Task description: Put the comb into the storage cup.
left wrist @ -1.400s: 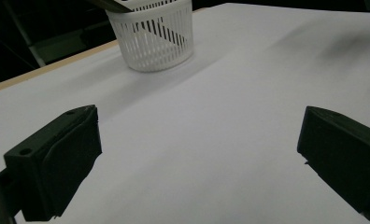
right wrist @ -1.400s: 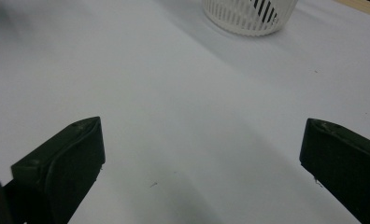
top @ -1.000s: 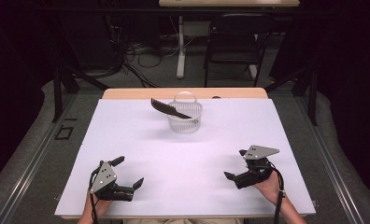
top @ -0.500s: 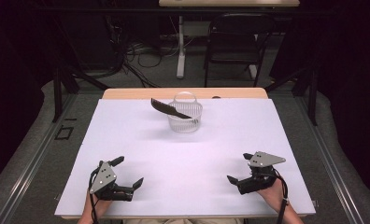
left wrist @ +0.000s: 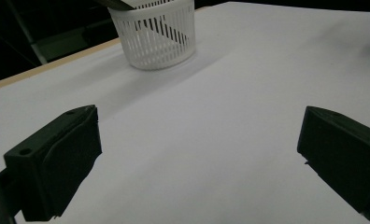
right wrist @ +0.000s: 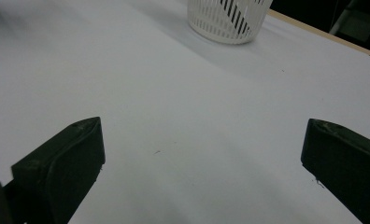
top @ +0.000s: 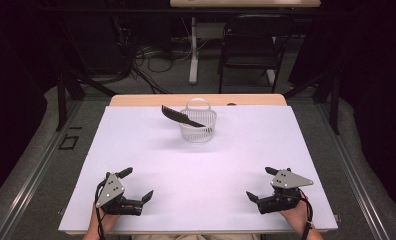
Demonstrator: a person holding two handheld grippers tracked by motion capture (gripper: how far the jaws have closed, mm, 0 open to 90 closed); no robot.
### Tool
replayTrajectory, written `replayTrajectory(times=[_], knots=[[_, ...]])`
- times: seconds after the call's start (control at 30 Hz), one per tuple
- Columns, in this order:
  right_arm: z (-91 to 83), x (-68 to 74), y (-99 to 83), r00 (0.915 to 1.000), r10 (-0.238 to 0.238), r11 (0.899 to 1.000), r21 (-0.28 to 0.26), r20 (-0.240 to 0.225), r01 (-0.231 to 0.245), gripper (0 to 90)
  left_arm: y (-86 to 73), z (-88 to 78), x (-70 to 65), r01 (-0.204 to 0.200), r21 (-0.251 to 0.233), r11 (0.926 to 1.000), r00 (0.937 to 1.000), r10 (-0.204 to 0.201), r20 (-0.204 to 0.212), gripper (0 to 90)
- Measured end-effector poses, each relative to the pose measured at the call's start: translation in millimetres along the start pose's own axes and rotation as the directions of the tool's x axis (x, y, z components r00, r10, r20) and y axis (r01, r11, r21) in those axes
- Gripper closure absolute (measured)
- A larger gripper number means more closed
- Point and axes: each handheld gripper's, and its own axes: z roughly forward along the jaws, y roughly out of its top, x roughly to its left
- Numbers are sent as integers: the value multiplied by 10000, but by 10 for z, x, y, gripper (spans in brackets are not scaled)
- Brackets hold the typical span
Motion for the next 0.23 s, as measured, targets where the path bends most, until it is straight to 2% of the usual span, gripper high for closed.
replayTrajectory(times=[0.23], knots=[[-45,9,6,10000,42,9992,-387,74,-39,0,1,6,1,6,5,10000,10000,-6,17,0]])
